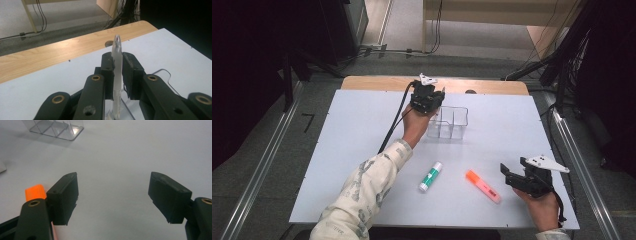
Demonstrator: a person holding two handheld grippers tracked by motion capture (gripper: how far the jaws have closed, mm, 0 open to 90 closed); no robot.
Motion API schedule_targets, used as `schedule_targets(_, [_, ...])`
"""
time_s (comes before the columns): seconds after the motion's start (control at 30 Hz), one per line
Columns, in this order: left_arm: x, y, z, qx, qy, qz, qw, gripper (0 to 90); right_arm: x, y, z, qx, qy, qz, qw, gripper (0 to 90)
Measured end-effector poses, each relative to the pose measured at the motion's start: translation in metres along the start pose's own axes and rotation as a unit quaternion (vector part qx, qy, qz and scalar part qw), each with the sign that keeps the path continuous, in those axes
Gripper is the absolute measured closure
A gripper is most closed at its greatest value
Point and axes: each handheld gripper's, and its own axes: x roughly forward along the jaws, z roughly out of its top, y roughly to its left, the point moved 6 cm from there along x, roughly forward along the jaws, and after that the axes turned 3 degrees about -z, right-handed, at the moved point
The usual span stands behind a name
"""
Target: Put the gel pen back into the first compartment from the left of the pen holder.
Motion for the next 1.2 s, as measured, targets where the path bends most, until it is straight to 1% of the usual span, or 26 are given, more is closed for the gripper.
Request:
schedule_targets(0.13, [-0.007,-0.001,-0.004,0.007,0.001,-0.005,1.0000,67.4,0.000,0.001,0.000,0.001,0.001,-0.001,1.0000,22.7])
schedule_targets(0.2, [-0.012,-0.001,-0.006,0.007,-0.002,-0.001,1.0000,61.3,0.000,0.001,0.000,0.001,0.001,-0.001,1.0000,22.7])
schedule_targets(0.27, [-0.015,-0.001,-0.009,0.006,-0.001,0.000,1.0000,57.2,0.000,0.001,0.000,0.001,0.001,-0.001,1.0000,22.7])
schedule_targets(0.3, [-0.017,0.000,-0.010,0.007,0.000,0.002,1.0000,52.7,0.001,0.001,0.000,-0.001,0.000,0.000,1.0000,22.7])
schedule_targets(0.4, [-0.022,0.000,-0.017,0.000,0.004,-0.003,1.0000,44.0,0.001,0.002,0.000,-0.001,0.002,0.000,1.0000,22.7])
schedule_targets(0.43, [-0.024,0.000,-0.019,0.001,0.004,-0.005,1.0000,40.2,0.001,0.002,0.000,-0.001,0.002,0.000,1.0000,22.7])
schedule_targets(0.53, [-0.033,0.001,-0.028,0.006,0.004,0.000,1.0000,34.6,0.001,0.003,0.000,-0.001,0.002,0.001,1.0000,22.6])
schedule_targets(0.67, [-0.046,0.005,-0.040,0.003,0.001,0.001,1.0000,32.6,0.002,0.003,0.000,0.000,0.003,0.003,1.0000,22.6])
schedule_targets(0.8, [-0.060,0.009,-0.053,0.006,-0.004,0.008,0.9999,31.9,0.002,0.004,0.000,-0.001,0.003,0.004,1.0000,22.6])
schedule_targets(0.93, [-0.078,0.014,-0.066,-0.001,-0.010,0.012,0.9999,30.7,0.003,0.005,0.000,-0.003,0.004,0.004,1.0000,22.6])
schedule_targets(1.1, [-0.100,0.024,-0.084,-0.014,-0.015,0.025,0.9995,26.0,0.004,0.006,-0.001,-0.006,0.005,0.005,1.0000,22.6])
schedule_targets(1.2, [-0.110,0.033,-0.094,-0.018,-0.016,0.036,0.9991,25.4,0.005,0.008,-0.001,-0.007,0.008,0.006,0.9999,22.6])
